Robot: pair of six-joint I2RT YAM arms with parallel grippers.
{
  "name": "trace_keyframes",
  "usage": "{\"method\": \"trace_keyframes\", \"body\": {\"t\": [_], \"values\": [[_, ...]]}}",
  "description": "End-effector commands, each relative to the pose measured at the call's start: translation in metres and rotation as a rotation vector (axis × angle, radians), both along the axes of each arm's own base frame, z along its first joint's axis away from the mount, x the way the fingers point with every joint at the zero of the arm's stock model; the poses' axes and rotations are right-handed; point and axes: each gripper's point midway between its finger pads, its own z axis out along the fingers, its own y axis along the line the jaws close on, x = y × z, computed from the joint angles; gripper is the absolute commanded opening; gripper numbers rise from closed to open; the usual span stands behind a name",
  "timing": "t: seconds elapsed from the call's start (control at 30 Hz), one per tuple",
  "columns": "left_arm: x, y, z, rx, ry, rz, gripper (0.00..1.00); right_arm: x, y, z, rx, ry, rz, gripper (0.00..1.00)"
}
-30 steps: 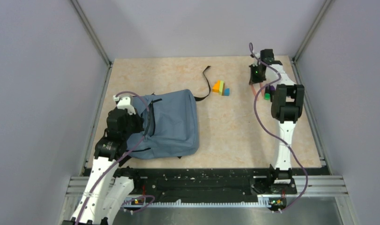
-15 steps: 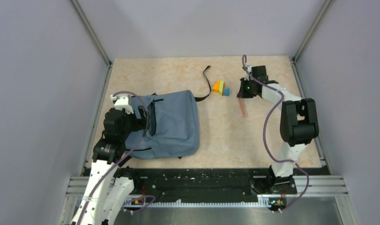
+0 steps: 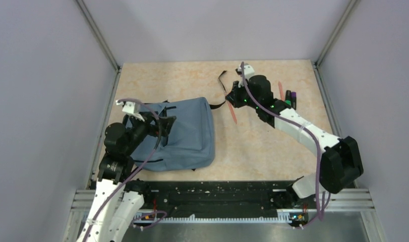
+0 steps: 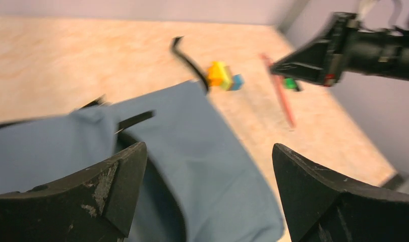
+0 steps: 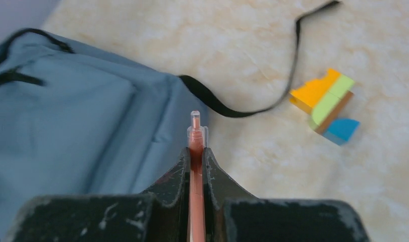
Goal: Pack the student bag
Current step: Pick up the stationery from the center of the board.
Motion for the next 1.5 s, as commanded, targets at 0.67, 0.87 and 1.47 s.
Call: {"method": "trace_keyframes", "body": {"t": [0.67, 0.87, 1.47], "values": [[0.01, -0.152, 0.033, -0.374, -0.136, -0.466, 0.76, -0.102, 0.117, 0.164, 0.434, -0.317, 0.288, 0.0], [0.015, -0.161, 0.027, -0.374, -0.107, -0.477, 0.52, -0.11, 0.117, 0.169, 0.456, -0.325, 0.301, 0.0], [0.024, -0.101, -0.008, -0.025, 0.08, -0.173, 0.0, -0.101, 0.055, 0.144, 0.329, -0.382, 0.077, 0.77]]}}
